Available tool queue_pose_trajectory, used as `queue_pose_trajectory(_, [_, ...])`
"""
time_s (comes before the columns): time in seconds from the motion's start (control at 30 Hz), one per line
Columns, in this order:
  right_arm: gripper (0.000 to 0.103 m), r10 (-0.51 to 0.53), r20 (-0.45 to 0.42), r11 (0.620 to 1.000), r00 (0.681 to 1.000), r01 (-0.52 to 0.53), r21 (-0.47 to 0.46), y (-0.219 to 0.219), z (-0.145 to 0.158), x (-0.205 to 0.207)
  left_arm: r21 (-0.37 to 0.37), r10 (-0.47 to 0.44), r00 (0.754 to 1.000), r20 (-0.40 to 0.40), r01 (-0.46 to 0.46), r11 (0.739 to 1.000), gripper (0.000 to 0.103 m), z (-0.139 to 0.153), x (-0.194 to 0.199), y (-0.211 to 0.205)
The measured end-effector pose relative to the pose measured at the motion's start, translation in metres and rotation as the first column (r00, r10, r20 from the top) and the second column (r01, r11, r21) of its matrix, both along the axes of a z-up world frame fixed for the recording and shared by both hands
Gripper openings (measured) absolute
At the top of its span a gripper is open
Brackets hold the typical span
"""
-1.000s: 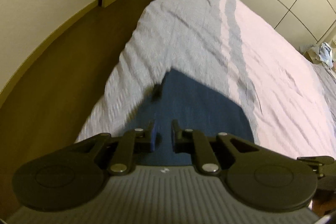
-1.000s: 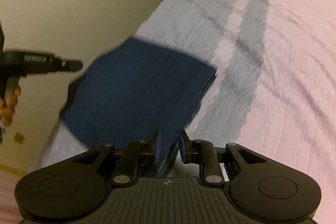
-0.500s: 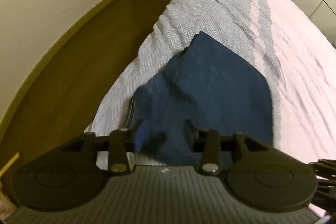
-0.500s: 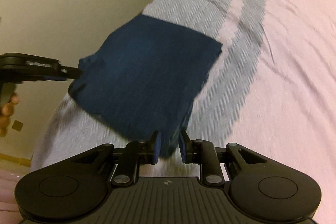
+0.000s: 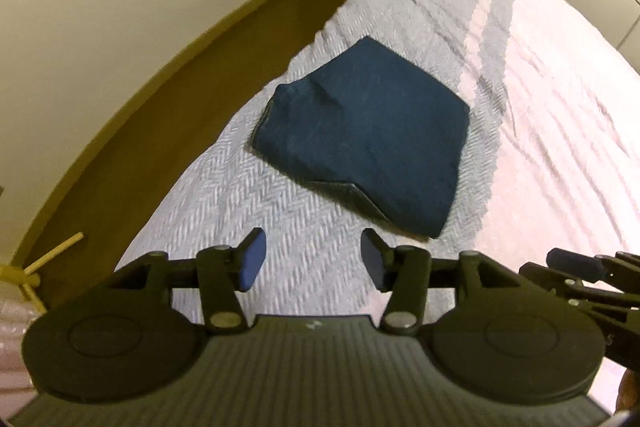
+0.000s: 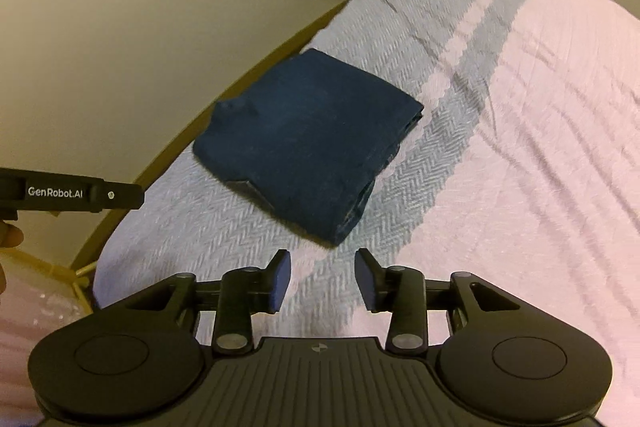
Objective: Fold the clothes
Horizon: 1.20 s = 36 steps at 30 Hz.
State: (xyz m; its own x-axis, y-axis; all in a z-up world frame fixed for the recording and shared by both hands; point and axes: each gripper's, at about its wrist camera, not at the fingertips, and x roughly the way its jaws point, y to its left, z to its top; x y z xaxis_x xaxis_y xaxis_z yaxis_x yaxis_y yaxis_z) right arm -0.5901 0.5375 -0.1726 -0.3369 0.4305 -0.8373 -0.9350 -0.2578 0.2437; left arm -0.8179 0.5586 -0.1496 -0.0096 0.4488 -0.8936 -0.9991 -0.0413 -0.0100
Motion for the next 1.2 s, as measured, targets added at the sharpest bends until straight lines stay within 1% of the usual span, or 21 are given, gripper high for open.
queue_pose_trajectory(0.1, [0.044, 0.028, 0.021, 0.999, 0.999, -0.029, 0.02, -0.016, 0.015, 0.015, 0.038, 0.038, 0.999, -0.022, -0.037, 0.999, 0.051, 0.018, 0.018, -0.031])
queue_pose_trajectory(0.13, [0.045, 0.038, 0.04, 0.999, 0.998, -0.039, 0.024, -0.02, 0.019, 0.021, 0.05, 0.05, 0.998, -0.027, -0.049, 0.998, 0.051, 0.024, 0.025, -0.041])
queue_pose_trajectory(0.23, [0.047, 0.045, 0.071, 0.998, 0.996, -0.048, 0.05, -0.034, 0.032, 0.042, 0.08, 0.094, 0.995, -0.018, -0.092, 0.993, 0.053, 0.036, 0.047, -0.069])
queue_pose_trajectory(0.3, [0.047, 0.036, 0.048, 0.997, 0.998, -0.039, 0.069, -0.043, 0.04, 0.059, 0.093, 0.127, 0.992, -0.015, -0.125, 0.988, 0.054, 0.042, 0.062, -0.088])
queue_pose_trajectory(0.33, [0.047, 0.034, 0.021, 0.996, 0.999, -0.035, 0.078, -0.047, 0.043, 0.069, 0.098, 0.142, 0.99, -0.02, -0.139, 0.985, 0.055, 0.045, 0.07, -0.097])
queue_pose_trajectory(0.43, [0.048, 0.048, -0.036, 0.996, 0.998, -0.045, 0.082, -0.059, 0.052, 0.094, 0.114, 0.171, 0.983, -0.073, -0.162, 0.98, 0.058, 0.054, 0.097, -0.124])
queue_pose_trajectory(0.5, [0.048, 0.061, -0.052, 0.996, 0.997, -0.057, 0.073, -0.065, 0.056, 0.107, 0.131, 0.188, 0.977, -0.096, -0.175, 0.976, 0.06, 0.06, 0.112, -0.14])
queue_pose_trajectory(0.53, [0.048, 0.067, -0.054, 0.996, 0.996, -0.063, 0.066, -0.068, 0.056, 0.112, 0.14, 0.198, 0.976, -0.095, -0.184, 0.973, 0.06, 0.063, 0.118, -0.147])
queue_pose_trajectory(0.67, [0.048, 0.09, -0.061, 0.995, 0.994, -0.088, 0.039, -0.08, 0.06, 0.134, 0.166, 0.263, 0.964, -0.042, -0.253, 0.953, 0.06, 0.075, 0.134, -0.173])
queue_pose_trajectory(0.77, [0.048, 0.113, -0.055, 0.993, 0.992, -0.112, 0.023, -0.086, 0.061, 0.145, 0.167, 0.3, 0.954, -0.015, -0.293, 0.941, 0.06, 0.081, 0.143, -0.187])
queue_pose_trajectory(0.83, [0.048, 0.133, -0.053, 0.991, 0.99, -0.131, 0.026, -0.091, 0.064, 0.151, 0.159, 0.311, 0.95, -0.009, -0.306, 0.939, 0.06, 0.083, 0.149, -0.191])
queue_pose_trajectory(0.93, [0.048, 0.154, -0.047, 0.988, 0.987, -0.153, 0.028, -0.092, 0.067, 0.158, 0.166, 0.331, 0.944, -0.011, -0.324, 0.931, 0.06, 0.087, 0.158, -0.196])
queue_pose_trajectory(1.07, [0.048, 0.193, -0.009, 0.98, 0.981, -0.192, 0.045, -0.088, 0.067, 0.16, 0.162, 0.354, 0.935, 0.002, -0.35, 0.923, 0.06, 0.087, 0.17, -0.202])
queue_pose_trajectory(1.2, [0.048, 0.242, 0.045, 0.968, 0.969, -0.245, 0.061, -0.081, 0.065, 0.158, 0.146, 0.365, 0.931, 0.015, -0.363, 0.92, 0.06, 0.082, 0.182, -0.201])
